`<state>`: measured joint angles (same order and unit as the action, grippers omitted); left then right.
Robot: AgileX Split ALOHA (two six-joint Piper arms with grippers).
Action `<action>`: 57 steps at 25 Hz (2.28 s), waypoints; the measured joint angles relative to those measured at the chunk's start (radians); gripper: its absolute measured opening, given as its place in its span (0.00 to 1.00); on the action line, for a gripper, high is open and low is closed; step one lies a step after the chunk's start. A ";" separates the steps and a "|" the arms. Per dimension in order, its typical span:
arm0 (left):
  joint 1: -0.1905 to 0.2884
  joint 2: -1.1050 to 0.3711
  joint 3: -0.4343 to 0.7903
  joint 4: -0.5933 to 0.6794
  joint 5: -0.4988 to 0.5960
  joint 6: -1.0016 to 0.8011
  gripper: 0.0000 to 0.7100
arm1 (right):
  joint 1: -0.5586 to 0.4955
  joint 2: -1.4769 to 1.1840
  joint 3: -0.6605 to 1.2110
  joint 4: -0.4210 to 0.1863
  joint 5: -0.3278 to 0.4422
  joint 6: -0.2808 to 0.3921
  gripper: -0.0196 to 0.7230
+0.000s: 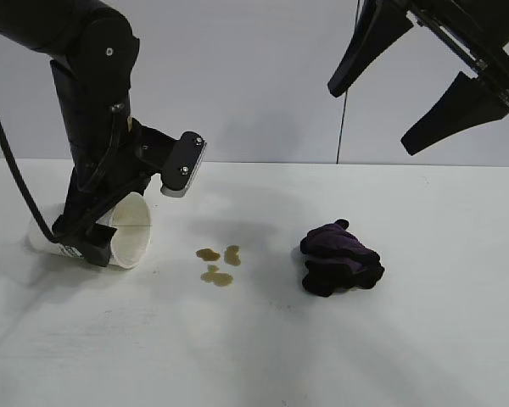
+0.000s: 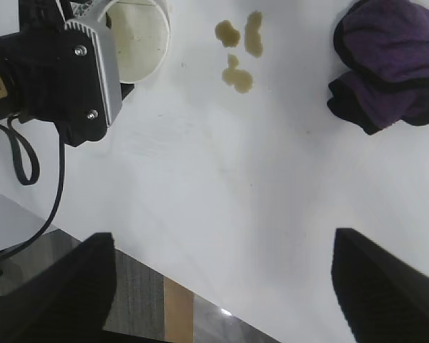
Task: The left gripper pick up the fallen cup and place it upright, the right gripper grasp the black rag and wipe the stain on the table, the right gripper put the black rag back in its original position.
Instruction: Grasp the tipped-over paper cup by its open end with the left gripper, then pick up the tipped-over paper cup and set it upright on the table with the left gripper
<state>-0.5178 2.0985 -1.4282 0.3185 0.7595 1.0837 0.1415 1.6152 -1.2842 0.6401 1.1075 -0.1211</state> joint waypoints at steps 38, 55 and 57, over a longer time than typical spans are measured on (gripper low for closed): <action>0.309 -0.319 -0.004 -1.002 0.051 0.333 0.82 | 0.000 0.000 0.000 0.000 0.000 0.000 0.79; 0.509 -0.319 0.234 -0.936 -0.012 0.364 0.82 | 0.000 0.000 0.000 0.000 -0.017 0.000 0.79; 0.509 -0.319 0.253 -0.935 -0.036 0.365 0.82 | 0.000 0.000 0.000 0.000 -0.030 0.000 0.79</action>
<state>-0.0083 1.7793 -1.1753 -0.6163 0.7235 1.4483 0.1415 1.6152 -1.2842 0.6401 1.0774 -0.1211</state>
